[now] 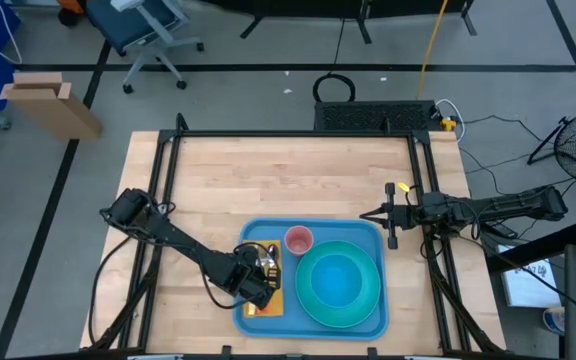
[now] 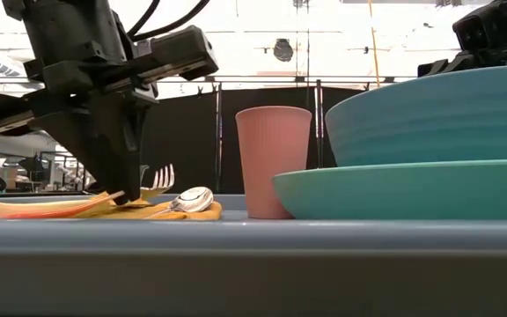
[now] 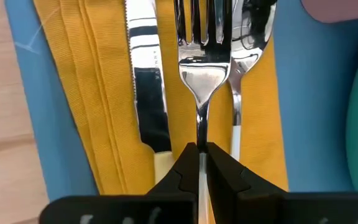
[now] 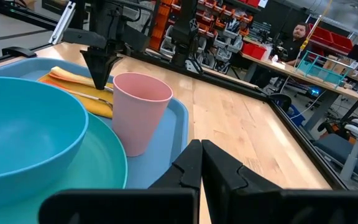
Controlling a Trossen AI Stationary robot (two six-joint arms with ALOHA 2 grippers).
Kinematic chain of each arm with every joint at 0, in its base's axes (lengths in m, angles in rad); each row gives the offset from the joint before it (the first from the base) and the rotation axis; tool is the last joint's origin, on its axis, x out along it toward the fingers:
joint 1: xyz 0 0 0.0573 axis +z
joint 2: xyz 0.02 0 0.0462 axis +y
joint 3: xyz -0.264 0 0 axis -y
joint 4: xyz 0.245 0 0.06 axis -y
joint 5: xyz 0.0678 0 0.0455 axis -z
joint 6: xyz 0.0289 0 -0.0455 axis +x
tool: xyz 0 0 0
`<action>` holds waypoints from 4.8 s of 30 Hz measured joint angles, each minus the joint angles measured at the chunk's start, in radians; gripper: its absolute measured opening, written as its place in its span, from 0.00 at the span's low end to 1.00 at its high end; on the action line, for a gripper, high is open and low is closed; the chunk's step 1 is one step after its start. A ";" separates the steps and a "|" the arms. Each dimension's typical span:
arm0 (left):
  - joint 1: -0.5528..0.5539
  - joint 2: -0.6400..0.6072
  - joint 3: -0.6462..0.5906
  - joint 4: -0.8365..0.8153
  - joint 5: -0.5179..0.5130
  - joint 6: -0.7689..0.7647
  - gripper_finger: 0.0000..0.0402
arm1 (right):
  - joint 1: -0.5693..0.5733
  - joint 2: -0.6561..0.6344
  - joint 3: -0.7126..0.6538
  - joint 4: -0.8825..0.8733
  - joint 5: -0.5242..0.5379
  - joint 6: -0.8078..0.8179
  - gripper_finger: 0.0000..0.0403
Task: Set up tray
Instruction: Put the orange fork between the orange spoon and yellow table knife on the blue tray, then return to Home Position
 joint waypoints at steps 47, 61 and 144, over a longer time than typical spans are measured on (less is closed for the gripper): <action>-0.044 -0.095 0.001 0.006 -0.012 0.202 0.17 | 0.000 0.000 0.000 0.006 0.000 0.004 0.00; -0.057 -0.023 0.001 0.218 -0.026 0.271 0.01 | 0.000 0.000 0.000 0.007 0.000 0.023 0.00; 0.185 -0.582 -0.142 0.423 -0.084 2.259 0.01 | -0.002 -0.121 0.026 0.007 -0.157 0.127 0.00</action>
